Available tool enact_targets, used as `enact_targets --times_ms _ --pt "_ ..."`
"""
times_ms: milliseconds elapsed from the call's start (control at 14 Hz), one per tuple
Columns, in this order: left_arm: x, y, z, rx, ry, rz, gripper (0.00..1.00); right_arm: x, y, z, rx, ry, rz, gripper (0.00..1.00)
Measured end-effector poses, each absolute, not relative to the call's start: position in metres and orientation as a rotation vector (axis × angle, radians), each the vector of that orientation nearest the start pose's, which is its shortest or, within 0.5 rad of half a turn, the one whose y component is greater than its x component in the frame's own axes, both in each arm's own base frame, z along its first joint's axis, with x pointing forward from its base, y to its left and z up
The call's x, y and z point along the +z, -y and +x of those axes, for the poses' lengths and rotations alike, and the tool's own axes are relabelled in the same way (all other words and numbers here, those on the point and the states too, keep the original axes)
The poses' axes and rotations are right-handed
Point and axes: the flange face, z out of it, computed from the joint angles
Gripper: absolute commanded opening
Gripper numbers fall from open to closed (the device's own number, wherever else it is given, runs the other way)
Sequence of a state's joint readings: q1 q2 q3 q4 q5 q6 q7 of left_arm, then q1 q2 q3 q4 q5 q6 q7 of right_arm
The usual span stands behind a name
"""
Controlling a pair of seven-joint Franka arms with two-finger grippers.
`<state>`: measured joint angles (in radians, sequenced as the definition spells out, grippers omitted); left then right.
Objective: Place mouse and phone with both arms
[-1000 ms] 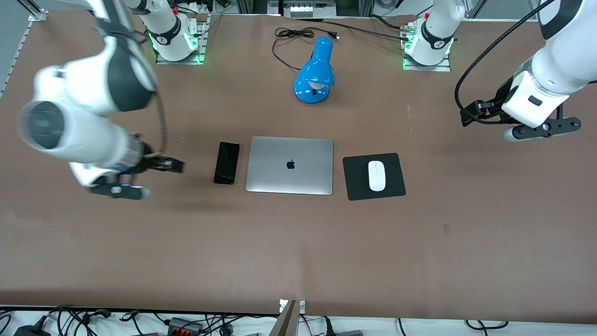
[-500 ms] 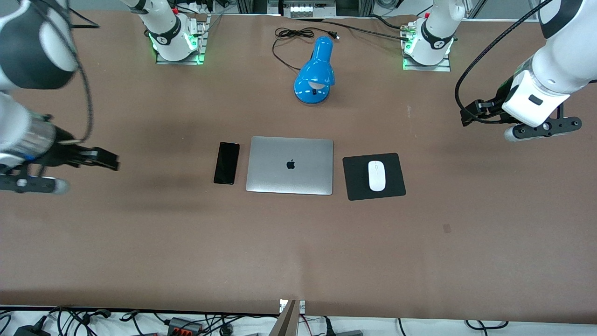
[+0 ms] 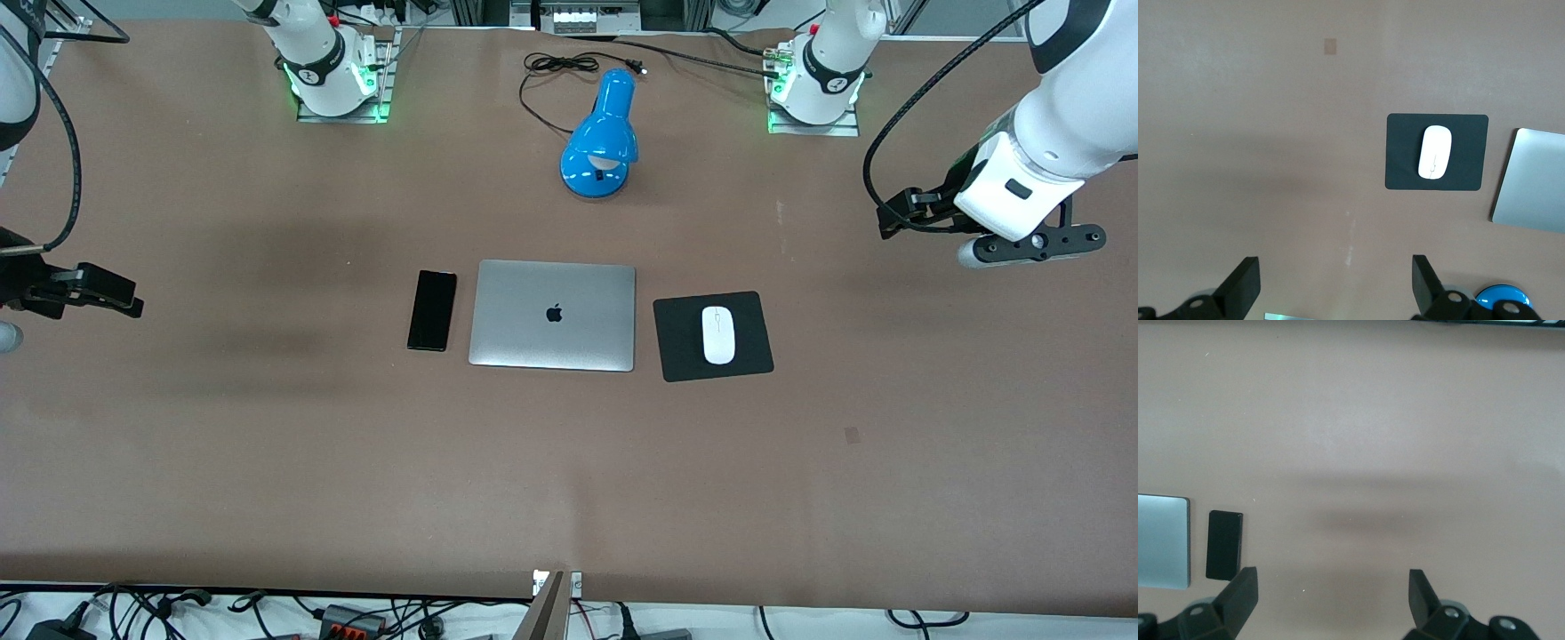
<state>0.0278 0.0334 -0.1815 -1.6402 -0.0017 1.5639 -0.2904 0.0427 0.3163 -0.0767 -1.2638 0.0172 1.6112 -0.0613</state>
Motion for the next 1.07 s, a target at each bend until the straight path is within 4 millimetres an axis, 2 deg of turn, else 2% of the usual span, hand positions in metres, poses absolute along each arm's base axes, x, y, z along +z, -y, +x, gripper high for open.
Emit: enact_targets --times_ms 143,357,571,714,1071 --pt "0.573 0.084 0.553 0.17 0.214 -3.113 1.0 0.575 0.013 0.643 -0.096 0.051 -3.149 1.0" --pt "0.573 0.084 0.553 0.17 0.214 -3.113 1.0 0.565 0.015 0.61 -0.103 0.049 -3.145 1.0" --pt "0.573 0.083 0.553 0.17 0.214 -3.113 1.0 0.573 0.015 0.584 -0.094 0.052 -3.139 1.0" --pt "0.573 0.083 0.553 0.171 0.214 -3.113 1.0 0.576 0.016 0.577 -0.081 0.051 -3.138 1.0" --pt "0.573 0.083 0.553 0.172 0.214 -3.113 1.0 0.573 0.019 0.573 -0.042 0.044 -3.139 1.0"
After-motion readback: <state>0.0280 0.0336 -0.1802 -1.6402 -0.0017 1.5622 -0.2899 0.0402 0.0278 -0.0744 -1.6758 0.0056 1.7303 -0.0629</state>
